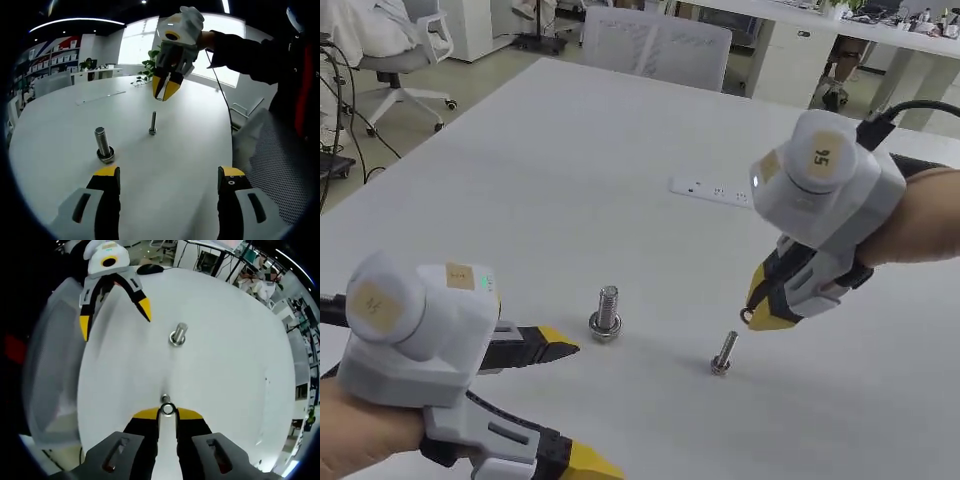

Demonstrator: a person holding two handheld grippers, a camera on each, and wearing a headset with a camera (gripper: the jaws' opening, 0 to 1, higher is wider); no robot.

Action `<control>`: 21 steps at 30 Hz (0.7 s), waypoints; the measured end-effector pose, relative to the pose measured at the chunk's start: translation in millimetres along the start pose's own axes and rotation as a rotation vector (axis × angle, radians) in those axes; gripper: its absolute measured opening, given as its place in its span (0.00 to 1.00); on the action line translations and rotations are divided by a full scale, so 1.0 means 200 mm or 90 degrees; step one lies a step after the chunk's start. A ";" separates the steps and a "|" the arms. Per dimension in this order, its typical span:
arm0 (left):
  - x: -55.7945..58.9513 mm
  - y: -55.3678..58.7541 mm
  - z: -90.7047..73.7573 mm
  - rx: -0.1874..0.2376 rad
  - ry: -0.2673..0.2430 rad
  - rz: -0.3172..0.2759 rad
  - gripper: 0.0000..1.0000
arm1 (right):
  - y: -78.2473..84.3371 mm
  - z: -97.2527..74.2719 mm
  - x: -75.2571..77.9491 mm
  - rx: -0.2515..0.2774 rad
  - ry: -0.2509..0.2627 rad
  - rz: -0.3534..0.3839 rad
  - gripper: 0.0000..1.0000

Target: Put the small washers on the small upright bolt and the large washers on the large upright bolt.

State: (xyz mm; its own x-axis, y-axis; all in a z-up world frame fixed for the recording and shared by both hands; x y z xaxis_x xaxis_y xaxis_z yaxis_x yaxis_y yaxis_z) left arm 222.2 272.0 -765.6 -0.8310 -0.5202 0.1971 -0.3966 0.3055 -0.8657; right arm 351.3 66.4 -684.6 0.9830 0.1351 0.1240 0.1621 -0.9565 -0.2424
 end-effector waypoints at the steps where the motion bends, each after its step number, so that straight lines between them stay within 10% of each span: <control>1: 0.00 0.00 0.00 0.000 -0.001 -0.001 0.80 | 0.00 0.01 0.01 0.000 -0.002 0.000 0.13; 21: -0.01 0.03 -0.01 0.001 -0.008 -0.012 0.80 | 0.01 0.14 0.02 -0.020 -0.035 -0.010 0.13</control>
Point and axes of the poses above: the centre of the closed fingertips' face, and the gripper's own axes: z roughly forward along the fingers, x roughly to its right, y roughly out of its underside, the point moved 10 cm from there along -z, roughly backward along the fingers, and after that the axes turned 1 degree about y, right-handed, at the moved point
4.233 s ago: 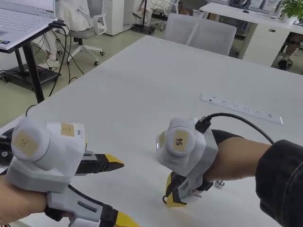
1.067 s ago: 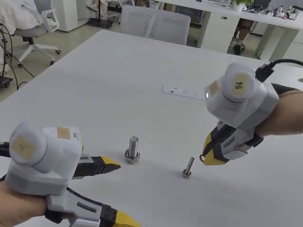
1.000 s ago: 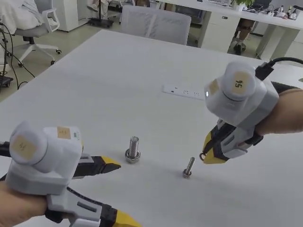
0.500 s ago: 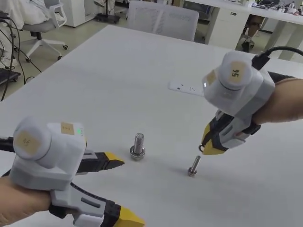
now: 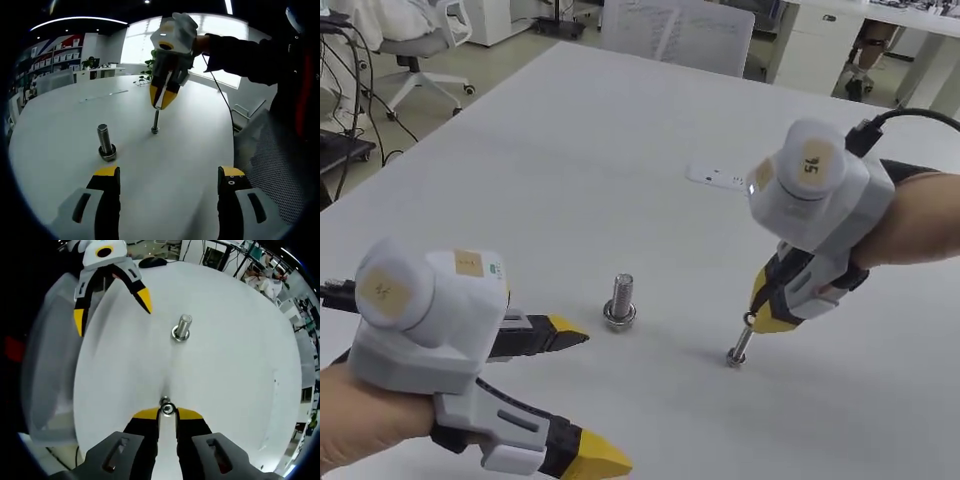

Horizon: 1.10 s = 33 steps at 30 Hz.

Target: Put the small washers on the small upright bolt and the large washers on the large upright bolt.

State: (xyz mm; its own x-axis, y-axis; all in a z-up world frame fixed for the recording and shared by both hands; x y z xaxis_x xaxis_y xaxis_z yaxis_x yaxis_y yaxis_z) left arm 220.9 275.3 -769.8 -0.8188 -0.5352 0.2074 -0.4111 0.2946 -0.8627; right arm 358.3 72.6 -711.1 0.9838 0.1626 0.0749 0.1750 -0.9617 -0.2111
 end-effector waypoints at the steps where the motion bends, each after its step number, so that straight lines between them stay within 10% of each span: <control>1: 0.00 0.00 0.00 0.000 0.000 -0.001 0.80 | 0.00 0.00 0.00 0.000 -0.001 0.000 0.13; 33: 0.00 0.01 -0.01 -0.004 -0.004 -0.006 0.80 | 0.02 0.14 -0.01 0.000 -0.022 0.015 0.13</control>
Point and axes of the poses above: the centre of the closed fingertips' face, and the gripper's own axes: z roughly forward along the fingers, x roughly to its right, y roughly out of its underside, the point moved 10 cm from there along -z, roughly backward along the fingers, and after that the axes turned 1 degree about y, right-handed, at the moved point
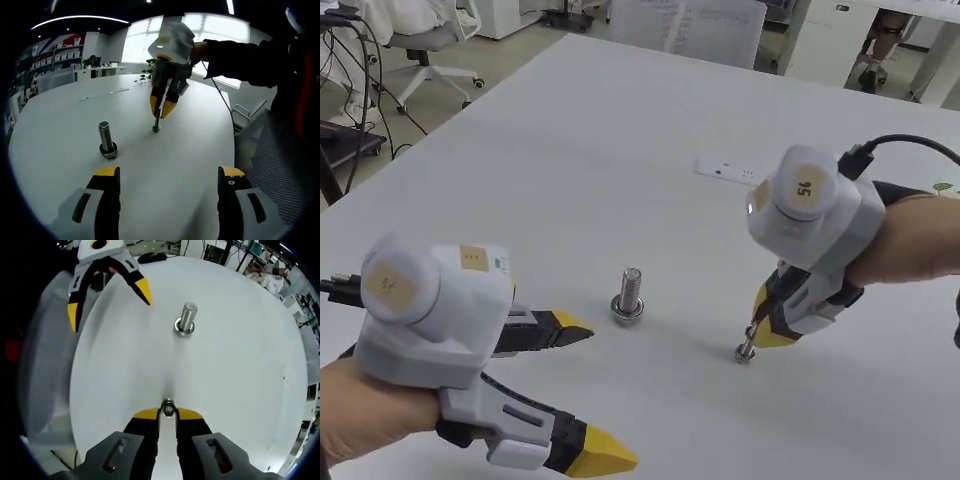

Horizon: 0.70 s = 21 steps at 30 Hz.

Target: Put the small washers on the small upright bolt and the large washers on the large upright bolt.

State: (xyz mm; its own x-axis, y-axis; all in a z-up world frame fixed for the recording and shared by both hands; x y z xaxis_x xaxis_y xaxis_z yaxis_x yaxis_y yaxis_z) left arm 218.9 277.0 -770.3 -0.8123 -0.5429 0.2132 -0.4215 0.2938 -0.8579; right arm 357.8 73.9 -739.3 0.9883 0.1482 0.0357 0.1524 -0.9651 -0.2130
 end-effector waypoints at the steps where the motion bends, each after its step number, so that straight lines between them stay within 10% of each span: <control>1: 0.00 0.00 0.00 0.000 0.000 0.000 0.80 | 0.00 0.01 0.00 0.000 -0.001 0.001 0.13; 21: -0.01 0.00 0.00 -0.009 -0.003 -0.004 0.80 | 0.02 0.11 0.00 0.009 -0.007 0.009 0.13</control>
Point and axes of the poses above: the centre of the closed fingertips' face, and the gripper's own axes: z roughly forward along the fingers, x roughly to its right, y roughly out of its underside, the point moved 10 cm from there along -z, roughly backward along the fingers, and after that the axes turned 1 degree about y, right-handed, at the moved point
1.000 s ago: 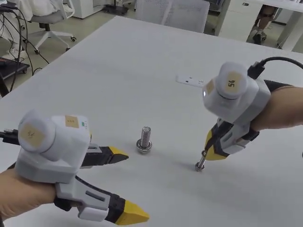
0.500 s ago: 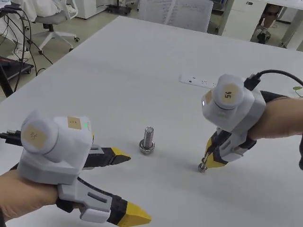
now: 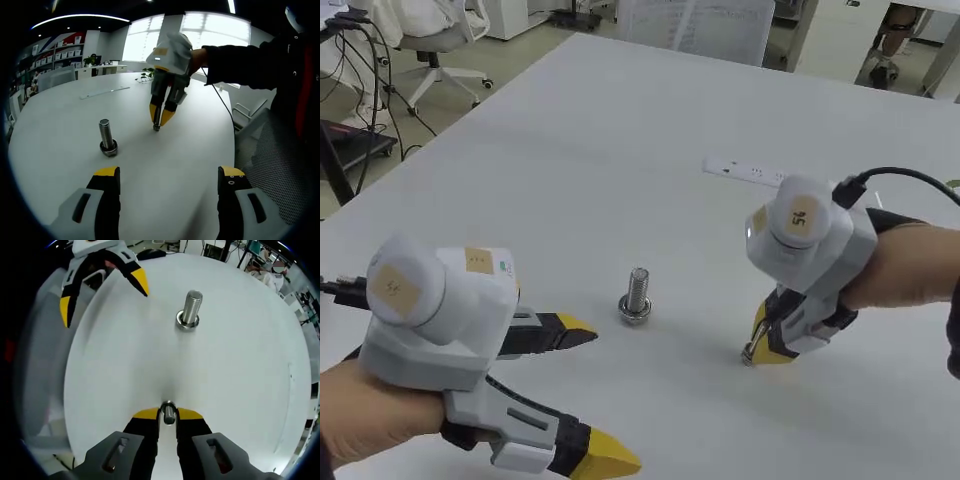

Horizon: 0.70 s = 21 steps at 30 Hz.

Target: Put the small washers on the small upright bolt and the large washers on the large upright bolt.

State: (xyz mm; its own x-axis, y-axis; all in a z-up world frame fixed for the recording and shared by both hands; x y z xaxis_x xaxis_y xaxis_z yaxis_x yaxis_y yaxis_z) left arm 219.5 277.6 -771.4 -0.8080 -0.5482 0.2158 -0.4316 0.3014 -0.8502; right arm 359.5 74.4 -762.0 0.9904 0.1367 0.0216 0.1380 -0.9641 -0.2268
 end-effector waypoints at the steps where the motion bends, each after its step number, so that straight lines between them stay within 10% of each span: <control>1: 0.00 0.00 0.00 0.000 0.000 0.000 0.80 | 0.00 0.00 0.00 0.001 0.001 0.001 0.13; 21: 0.00 0.00 0.00 0.000 -0.001 -0.002 0.79 | 0.00 0.00 0.00 0.016 0.007 0.009 0.19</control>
State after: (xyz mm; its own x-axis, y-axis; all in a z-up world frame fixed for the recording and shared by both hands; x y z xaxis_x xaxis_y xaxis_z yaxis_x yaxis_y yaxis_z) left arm 219.4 276.9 -771.8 -0.8058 -0.5509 0.2173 -0.4342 0.3000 -0.8494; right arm 359.6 75.5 -762.5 0.9922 0.1211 0.0294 0.1246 -0.9597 -0.2521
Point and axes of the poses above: the centre of the closed fingertips' face, and the gripper's own axes: z roughly forward along the fingers, x roughly to its right, y roughly out of its underside, the point moved 10 cm from there along -z, roughly backward along the fingers, and after that the axes turned 1 degree about y, right-handed, at the moved point
